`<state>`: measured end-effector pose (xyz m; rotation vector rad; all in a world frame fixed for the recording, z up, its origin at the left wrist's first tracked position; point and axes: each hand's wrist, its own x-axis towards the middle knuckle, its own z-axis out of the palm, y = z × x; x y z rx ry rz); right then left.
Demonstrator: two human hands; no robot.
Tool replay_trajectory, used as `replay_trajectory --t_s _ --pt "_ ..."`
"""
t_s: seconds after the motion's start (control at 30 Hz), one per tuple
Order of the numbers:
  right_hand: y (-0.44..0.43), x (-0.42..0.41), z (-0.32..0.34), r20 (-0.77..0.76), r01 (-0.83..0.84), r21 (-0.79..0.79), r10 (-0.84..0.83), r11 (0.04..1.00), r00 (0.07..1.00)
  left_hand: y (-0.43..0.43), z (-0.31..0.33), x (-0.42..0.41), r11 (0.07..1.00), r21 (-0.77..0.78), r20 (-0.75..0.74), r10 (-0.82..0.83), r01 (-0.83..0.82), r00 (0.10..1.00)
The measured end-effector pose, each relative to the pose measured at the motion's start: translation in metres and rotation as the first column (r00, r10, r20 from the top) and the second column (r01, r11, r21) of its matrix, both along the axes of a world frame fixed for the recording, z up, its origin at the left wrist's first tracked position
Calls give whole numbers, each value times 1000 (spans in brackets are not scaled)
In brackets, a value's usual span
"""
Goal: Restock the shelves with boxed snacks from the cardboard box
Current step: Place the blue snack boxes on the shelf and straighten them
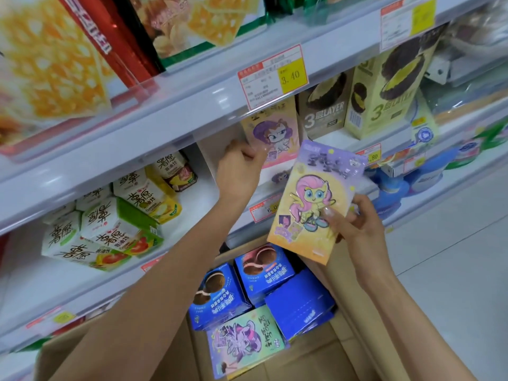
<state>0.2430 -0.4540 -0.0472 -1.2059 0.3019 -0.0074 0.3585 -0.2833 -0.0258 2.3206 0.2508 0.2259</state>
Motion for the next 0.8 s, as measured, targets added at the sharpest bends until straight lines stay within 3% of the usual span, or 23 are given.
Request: replay_trajectory --t_s 0.1,0.17,0.23,0.3,0.33,0.4,0.47,0.5,0.63,0.8 --pt "2 20 6 60 -68 -40 70 997 996 4 22 -40 909 -275 -193 -371 313 908" --pt "8 32 9 103 -123 -67 130 990 986 11 25 -52 853 -379 -247 -466 358 850" --pt "16 43 6 128 -155 -113 169 981 977 20 30 -54 901 -304 -196 -378 310 905" --pt "23 51 -9 140 -123 -249 161 961 977 27 36 -55 953 -130 -77 -286 274 955" --pt "24 54 -19 175 -71 -410 155 909 972 31 39 -56 968 -22 -11 -251 251 968" --pt "27 59 -39 308 80 -782 272 618 912 38 44 -58 970 165 107 -195 176 975" --pt "34 63 -55 335 193 -927 478 322 812 43 45 -61 965 239 159 -147 106 976" --pt "39 64 -58 303 203 -950 542 237 784 44 43 -61 966 247 176 -117 72 977" --pt "50 68 -57 201 173 -979 567 104 799 42 34 -56 977 208 250 -9 -45 968" --pt "51 67 -52 253 239 -966 517 96 818 23 17 -36 993 55 279 87 -107 956"
